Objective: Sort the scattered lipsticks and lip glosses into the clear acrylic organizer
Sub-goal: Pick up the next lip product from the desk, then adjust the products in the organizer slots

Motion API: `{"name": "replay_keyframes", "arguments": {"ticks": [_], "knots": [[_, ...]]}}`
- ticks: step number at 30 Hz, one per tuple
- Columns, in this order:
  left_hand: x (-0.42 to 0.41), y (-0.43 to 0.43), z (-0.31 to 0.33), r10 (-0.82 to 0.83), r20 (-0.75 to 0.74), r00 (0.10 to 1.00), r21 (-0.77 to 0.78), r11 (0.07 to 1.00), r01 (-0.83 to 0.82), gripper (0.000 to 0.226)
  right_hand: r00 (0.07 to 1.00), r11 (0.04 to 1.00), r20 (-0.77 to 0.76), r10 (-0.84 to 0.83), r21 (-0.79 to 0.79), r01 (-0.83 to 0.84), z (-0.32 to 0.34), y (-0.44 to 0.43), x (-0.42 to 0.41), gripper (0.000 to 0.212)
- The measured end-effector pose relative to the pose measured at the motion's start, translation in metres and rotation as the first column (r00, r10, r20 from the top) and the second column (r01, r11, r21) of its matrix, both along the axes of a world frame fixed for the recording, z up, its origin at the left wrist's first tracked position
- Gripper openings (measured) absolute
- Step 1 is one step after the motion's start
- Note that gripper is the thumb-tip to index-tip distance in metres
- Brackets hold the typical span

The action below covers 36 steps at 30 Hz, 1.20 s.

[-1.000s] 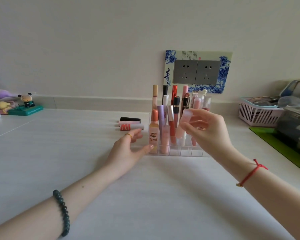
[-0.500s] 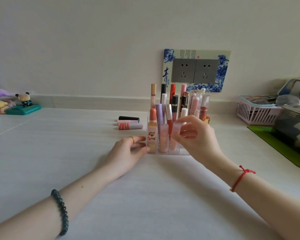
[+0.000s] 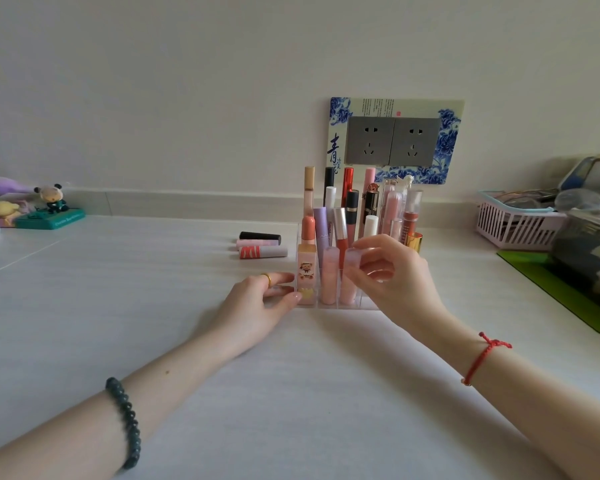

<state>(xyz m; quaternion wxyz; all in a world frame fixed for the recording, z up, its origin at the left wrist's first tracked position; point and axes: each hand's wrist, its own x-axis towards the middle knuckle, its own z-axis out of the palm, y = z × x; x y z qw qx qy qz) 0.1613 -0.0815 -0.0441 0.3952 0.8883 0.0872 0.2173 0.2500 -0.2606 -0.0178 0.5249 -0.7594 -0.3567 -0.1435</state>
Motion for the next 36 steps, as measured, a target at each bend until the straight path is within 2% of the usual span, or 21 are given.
{"name": "replay_keyframes", "arguments": {"ticks": [10,14,16,21,25,36], "knots": [[0.0,0.0,-0.001,-0.009,0.006,1.0,-0.012,1.0,0.009,0.035,0.999,0.999,0.029,-0.034,0.039,0.033,0.001,-0.003,0.001,0.021],[0.003,0.009,0.006,0.019,0.071,0.997,-0.022,1.0,-0.017,0.031,0.998,0.996,0.053,-0.046,0.076,0.042,0.006,-0.005,-0.002,0.024],[0.008,0.023,0.013,0.055,0.105,0.993,0.028,0.998,-0.058,0.027,0.997,0.996,0.066,-0.041,0.086,0.035,0.007,-0.005,-0.005,0.026],[0.027,0.067,0.022,0.176,0.084,0.981,0.25,0.949,-0.192,0.037,0.991,0.994,0.12,0.055,0.087,-0.066,0.008,-0.006,-0.019,0.037],[0.048,0.083,0.02,0.21,0.005,0.978,0.41,0.892,-0.193,0.035,0.987,0.991,0.118,0.105,0.065,-0.113,0.002,-0.013,-0.022,0.038],[0.069,0.09,0.012,0.226,-0.037,0.973,0.475,0.861,-0.182,0.024,0.995,0.99,0.017,0.099,0.096,-0.1,-0.002,-0.018,-0.011,0.029]]}}
